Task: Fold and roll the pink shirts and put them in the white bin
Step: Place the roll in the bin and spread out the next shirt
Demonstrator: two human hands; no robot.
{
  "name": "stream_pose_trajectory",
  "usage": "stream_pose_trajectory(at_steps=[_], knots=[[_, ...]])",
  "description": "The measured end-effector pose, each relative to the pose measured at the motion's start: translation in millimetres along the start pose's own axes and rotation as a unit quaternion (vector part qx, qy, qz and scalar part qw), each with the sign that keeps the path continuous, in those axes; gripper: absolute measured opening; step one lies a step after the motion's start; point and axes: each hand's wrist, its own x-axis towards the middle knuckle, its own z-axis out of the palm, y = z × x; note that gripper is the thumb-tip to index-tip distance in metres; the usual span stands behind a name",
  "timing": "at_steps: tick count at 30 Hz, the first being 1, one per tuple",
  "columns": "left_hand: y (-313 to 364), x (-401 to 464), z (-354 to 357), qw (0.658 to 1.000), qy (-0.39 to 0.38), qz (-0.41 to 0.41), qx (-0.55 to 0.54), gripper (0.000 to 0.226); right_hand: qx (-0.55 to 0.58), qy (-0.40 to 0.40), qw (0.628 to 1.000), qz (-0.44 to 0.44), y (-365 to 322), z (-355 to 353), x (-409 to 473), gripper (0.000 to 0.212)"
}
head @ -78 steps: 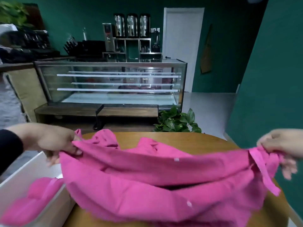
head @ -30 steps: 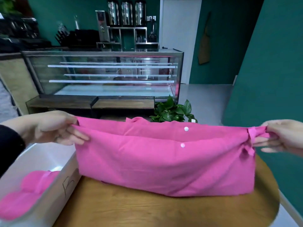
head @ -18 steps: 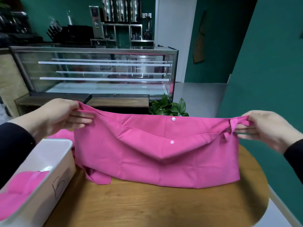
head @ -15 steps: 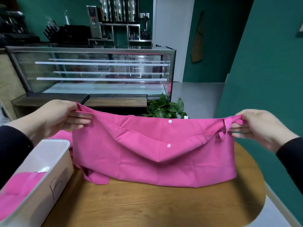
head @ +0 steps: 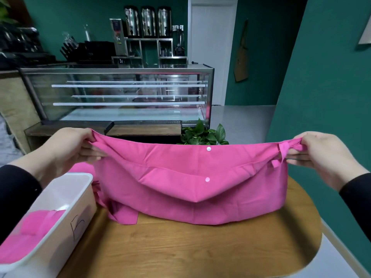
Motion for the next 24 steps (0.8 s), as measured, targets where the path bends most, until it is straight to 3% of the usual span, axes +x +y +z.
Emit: stream_pose_trajectory(at_steps=[4,6,8,10,12,14,16,19,24], knots=[[13.1,-17.2,-19.3,0.990,-0.086,-0.053,0.101,0.012,-0.006,-0.001,1.000,-0.030,-14.6,-13.7,-11.9,0.028],[12.0,-24.8,-25.9,0.956,-0.151,-0.119,0.220,0.027,-0.062,-0.036,0.997,-0.018,-16.2,-19.8,-14.9,0.027],[3.0,-26.2,-19.6,0.935,-0.164,-0.148,0.278,0.028,-0.128,-0.074,0.989,0.031,-7.8,-16.2,-13.1,0.027],[1.9,-12.7,-8.7,0.971,-0.072,-0.125,0.188,0.031,-0.183,-0.045,0.982,0.003,-3.6,-8.3,-1.5,0.020],[23.0,15.6,-2.3,0.997,0.064,-0.030,0.023,0.027,-0.157,0.067,0.980,-0.099,-16.6,-6.0,25.5,0.018],[65.0,35.1,-0.4,0.982,0.141,0.114,-0.050,0.028,0.007,0.144,0.976,-0.163,-49.5,-6.3,48.5,0.021],[93.0,40.4,-3.6,0.954,0.201,0.181,-0.130,0.039,0.137,0.171,0.956,-0.195,-68.9,-9.0,59.8,0.034],[82.3,24.5,-8.4,0.941,0.208,0.217,-0.154,0.045,0.182,0.168,0.951,-0.183,-55.8,-7.1,45.5,0.040],[3.1,-11.9,0.1,0.953,0.214,0.172,-0.125,0.042,0.157,0.185,0.962,-0.129,12.5,-13.8,7.8,0.042]])
